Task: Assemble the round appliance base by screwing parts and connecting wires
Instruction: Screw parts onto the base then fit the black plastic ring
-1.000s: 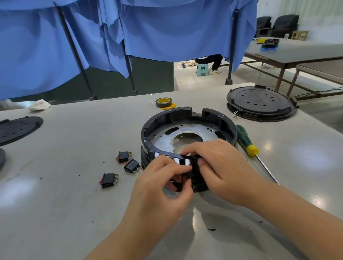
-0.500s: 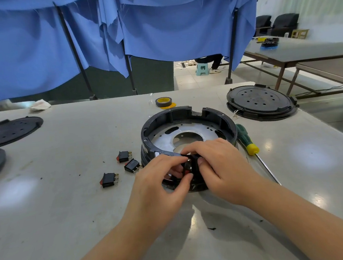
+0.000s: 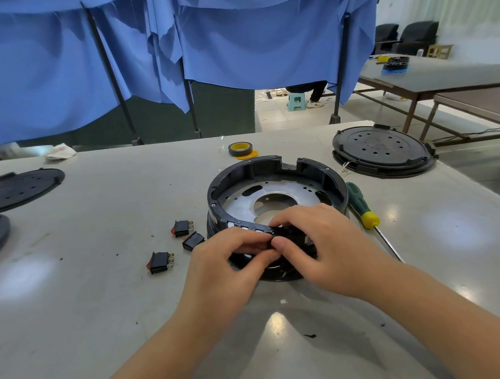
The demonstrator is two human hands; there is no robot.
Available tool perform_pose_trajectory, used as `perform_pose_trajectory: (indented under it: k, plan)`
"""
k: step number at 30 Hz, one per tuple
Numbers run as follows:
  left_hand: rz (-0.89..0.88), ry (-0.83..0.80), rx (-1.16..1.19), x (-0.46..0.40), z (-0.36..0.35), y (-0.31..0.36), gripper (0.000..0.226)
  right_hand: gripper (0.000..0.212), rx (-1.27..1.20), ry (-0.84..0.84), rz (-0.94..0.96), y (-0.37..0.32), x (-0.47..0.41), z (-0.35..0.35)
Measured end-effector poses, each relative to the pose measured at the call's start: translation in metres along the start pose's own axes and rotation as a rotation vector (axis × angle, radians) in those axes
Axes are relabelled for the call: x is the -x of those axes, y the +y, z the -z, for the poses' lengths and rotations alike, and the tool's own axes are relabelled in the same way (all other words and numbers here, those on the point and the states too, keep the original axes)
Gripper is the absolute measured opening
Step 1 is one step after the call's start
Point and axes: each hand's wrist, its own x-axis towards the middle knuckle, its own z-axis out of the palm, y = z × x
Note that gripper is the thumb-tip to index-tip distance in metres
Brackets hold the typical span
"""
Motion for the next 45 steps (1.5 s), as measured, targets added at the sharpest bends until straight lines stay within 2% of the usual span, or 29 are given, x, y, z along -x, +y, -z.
perform_pose_trajectory:
  k: [3,7,11,18,23,30,37,45]
  plan:
    - [-0.133,-0.006,-0.195,-0.003,0.005,-0.003,0.025,0.026,-0.008,-0.035,-0.011,0.000,-0.001,0.003]
    - [-0.178,-0.036,-0.404,-0.006,0.011,-0.010,0.049,0.026,0.013,-0.075,-0.005,0.000,-0.001,0.005]
    - [-0.142,-0.106,-0.336,-0.006,0.011,-0.017,0.043,0.030,0.011,-0.101,-0.001,0.000,0.000,0.006]
    - [-0.107,-0.072,-0.302,-0.009,0.007,-0.019,0.031,0.033,-0.017,-0.061,-0.015,-0.001,0.000,0.007]
    - [-0.080,-0.072,-0.313,-0.009,0.006,-0.016,0.038,0.025,-0.011,-0.026,-0.031,-0.001,0.000,0.003]
    - [-0.046,-0.016,-0.298,-0.015,0.004,-0.012,0.024,0.022,-0.052,-0.007,-0.068,-0.002,-0.001,0.003]
    - [-0.073,-0.057,-0.331,-0.013,0.006,-0.014,0.029,0.038,0.044,-0.108,-0.028,-0.002,-0.001,0.007]
    - [-0.072,-0.048,-0.368,-0.013,0.003,-0.011,0.033,0.041,0.069,-0.096,-0.039,-0.005,-0.002,0.004]
